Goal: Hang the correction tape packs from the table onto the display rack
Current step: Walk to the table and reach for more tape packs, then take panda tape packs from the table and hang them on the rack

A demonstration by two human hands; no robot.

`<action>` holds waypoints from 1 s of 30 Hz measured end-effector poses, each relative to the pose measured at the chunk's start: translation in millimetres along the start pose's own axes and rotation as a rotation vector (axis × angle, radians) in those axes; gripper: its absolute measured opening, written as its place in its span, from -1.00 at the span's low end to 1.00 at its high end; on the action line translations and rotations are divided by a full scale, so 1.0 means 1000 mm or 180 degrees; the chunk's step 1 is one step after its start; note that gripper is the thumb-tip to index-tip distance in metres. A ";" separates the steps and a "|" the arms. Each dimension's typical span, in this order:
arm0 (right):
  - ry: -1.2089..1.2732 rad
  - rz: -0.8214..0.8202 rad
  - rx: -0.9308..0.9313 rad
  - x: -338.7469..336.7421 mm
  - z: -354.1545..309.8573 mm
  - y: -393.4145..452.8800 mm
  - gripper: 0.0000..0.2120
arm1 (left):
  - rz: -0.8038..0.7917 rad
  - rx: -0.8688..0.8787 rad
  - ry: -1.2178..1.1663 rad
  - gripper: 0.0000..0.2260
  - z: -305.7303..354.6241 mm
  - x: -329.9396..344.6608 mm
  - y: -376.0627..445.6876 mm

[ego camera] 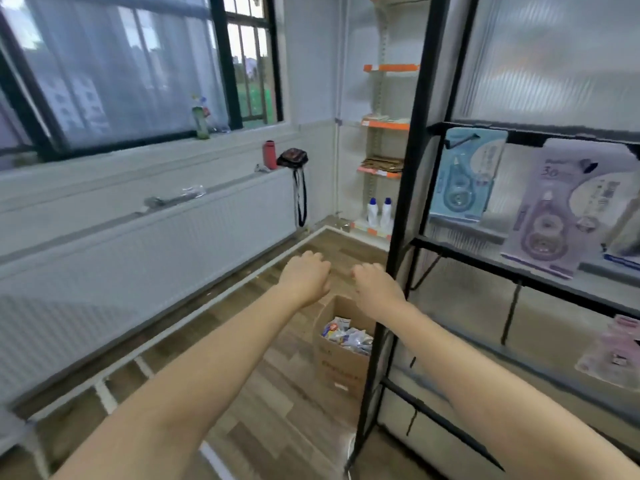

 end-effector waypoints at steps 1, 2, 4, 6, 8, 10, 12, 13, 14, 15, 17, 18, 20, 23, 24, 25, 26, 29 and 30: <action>-0.0046 -0.0056 -0.0201 0.000 -0.023 0.007 -0.70 | -0.0078 -0.0229 0.0045 -0.65 -0.020 0.000 -0.018; -0.0064 -0.0100 -0.0405 0.000 -0.048 0.012 -0.68 | -0.0159 -0.0451 0.0071 -0.64 -0.040 0.001 -0.037; -0.0128 -0.0155 -0.0798 -0.001 -0.100 0.021 -0.66 | -0.0296 -0.0874 0.0088 -0.62 -0.079 0.002 -0.076; -0.0160 -0.0224 -0.1125 -0.001 -0.157 0.026 -0.66 | -0.0412 -0.1309 0.0049 -0.61 -0.120 0.003 -0.117; -0.0167 -0.0284 -0.1427 0.001 -0.216 0.029 -0.65 | -0.0500 -0.1674 0.0040 -0.61 -0.160 0.004 -0.158; -0.0146 -0.0286 -0.1740 0.003 -0.277 0.032 -0.64 | -0.0556 -0.2012 0.0078 -0.60 -0.202 0.004 -0.200; -0.0094 -0.0296 -0.2013 0.004 -0.339 0.037 -0.65 | -0.0580 -0.2316 0.0161 -0.57 -0.244 0.001 -0.241; -0.0075 -0.0307 -0.2128 0.005 -0.370 0.040 -0.64 | -0.0578 -0.2468 0.0207 -0.57 -0.265 -0.001 -0.262; -0.0059 -0.0310 -0.2213 0.004 -0.402 0.042 -0.63 | -0.0585 -0.2614 0.0256 -0.57 -0.287 -0.003 -0.284; -0.0044 -0.0330 -0.2276 0.004 -0.432 0.045 -0.62 | -0.0582 -0.2740 0.0278 -0.56 -0.307 -0.006 -0.305; 0.0018 -0.0389 -0.2437 0.003 -0.491 0.051 -0.63 | -0.0547 -0.2931 0.0271 -0.54 -0.346 -0.011 -0.347; 0.0061 -0.0423 -0.2525 0.002 -0.520 0.053 -0.63 | -0.0549 -0.3015 0.0245 -0.53 -0.364 -0.013 -0.367; 0.0153 -0.0468 -0.2701 0.002 -0.571 0.054 -0.62 | -0.0592 -0.3178 0.0200 -0.53 -0.397 -0.013 -0.406; 0.0183 -0.0582 -0.2957 0.012 -0.637 0.050 -0.61 | -0.0619 -0.3442 0.0073 -0.53 -0.439 -0.007 -0.450; 0.0179 -0.0643 -0.3023 0.018 -0.656 0.048 -0.59 | -0.0642 -0.3529 -0.0003 -0.54 -0.451 -0.002 -0.462; 0.0160 -0.0709 -0.3081 0.024 -0.673 0.047 -0.57 | -0.0661 -0.3605 -0.0080 -0.55 -0.462 0.002 -0.471; 0.0125 -0.0770 -0.3144 0.032 -0.690 0.048 -0.57 | -0.0677 -0.3667 -0.0140 -0.56 -0.474 0.008 -0.479; 0.0011 -0.0934 -0.3272 0.048 -0.735 0.064 -0.54 | -0.0736 -0.3801 -0.0249 -0.59 -0.515 0.024 -0.492; -0.0027 -0.0977 -0.3307 0.052 -0.751 0.073 -0.54 | -0.0737 -0.3833 -0.0301 -0.59 -0.531 0.028 -0.495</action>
Point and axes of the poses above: each hand's wrist, its own y-axis towards the middle knuckle, its own x-axis out of the palm, z = x × y, the point moved 2 cm from there along y, towards the middle knuckle, and after that the axes turned 14 degrees about -y, right-handed, at the moved point
